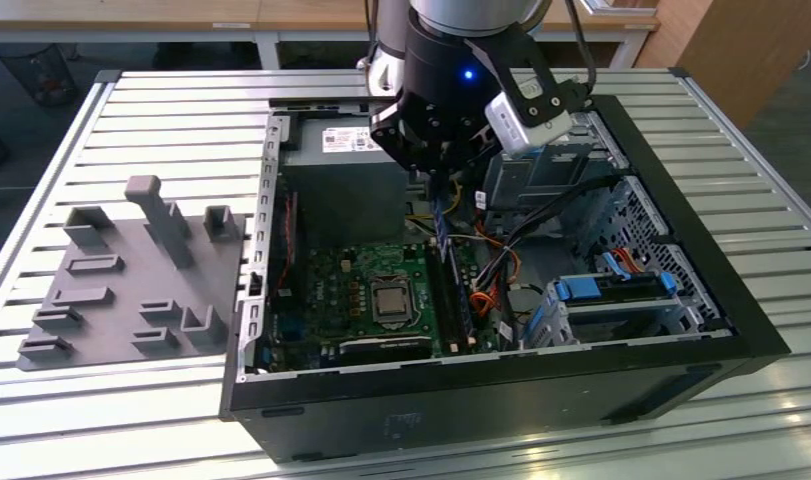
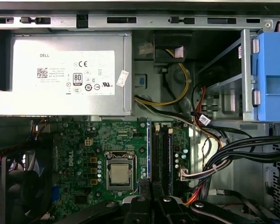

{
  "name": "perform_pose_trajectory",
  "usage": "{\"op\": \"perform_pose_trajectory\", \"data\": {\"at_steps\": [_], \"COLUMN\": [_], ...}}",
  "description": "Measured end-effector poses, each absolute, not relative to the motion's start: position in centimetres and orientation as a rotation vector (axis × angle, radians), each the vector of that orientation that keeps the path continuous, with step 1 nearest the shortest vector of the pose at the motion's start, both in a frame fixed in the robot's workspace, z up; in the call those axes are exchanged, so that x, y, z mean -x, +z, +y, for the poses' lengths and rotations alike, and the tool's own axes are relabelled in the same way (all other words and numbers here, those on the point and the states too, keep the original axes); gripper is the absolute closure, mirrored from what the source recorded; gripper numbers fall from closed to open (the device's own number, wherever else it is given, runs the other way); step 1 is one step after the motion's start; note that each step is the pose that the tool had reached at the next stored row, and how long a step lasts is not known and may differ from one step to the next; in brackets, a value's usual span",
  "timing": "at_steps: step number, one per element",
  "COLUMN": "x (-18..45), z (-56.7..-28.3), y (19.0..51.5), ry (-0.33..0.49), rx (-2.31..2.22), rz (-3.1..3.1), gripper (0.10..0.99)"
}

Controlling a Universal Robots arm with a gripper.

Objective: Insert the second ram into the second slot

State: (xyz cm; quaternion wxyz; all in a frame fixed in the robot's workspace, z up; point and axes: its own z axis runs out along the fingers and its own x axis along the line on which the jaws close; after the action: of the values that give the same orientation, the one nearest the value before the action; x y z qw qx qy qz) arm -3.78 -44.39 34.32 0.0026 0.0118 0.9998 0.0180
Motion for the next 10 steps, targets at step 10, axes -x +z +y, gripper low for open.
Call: {"op": "perform_pose_trajectory", "data": {"at_steps": [10], "x": [3.78], "z": [-44.39], "y": [34.05], "ry": [0.057], "rx": [-0.037], "rz": [3.138], "gripper": [0.953]}}
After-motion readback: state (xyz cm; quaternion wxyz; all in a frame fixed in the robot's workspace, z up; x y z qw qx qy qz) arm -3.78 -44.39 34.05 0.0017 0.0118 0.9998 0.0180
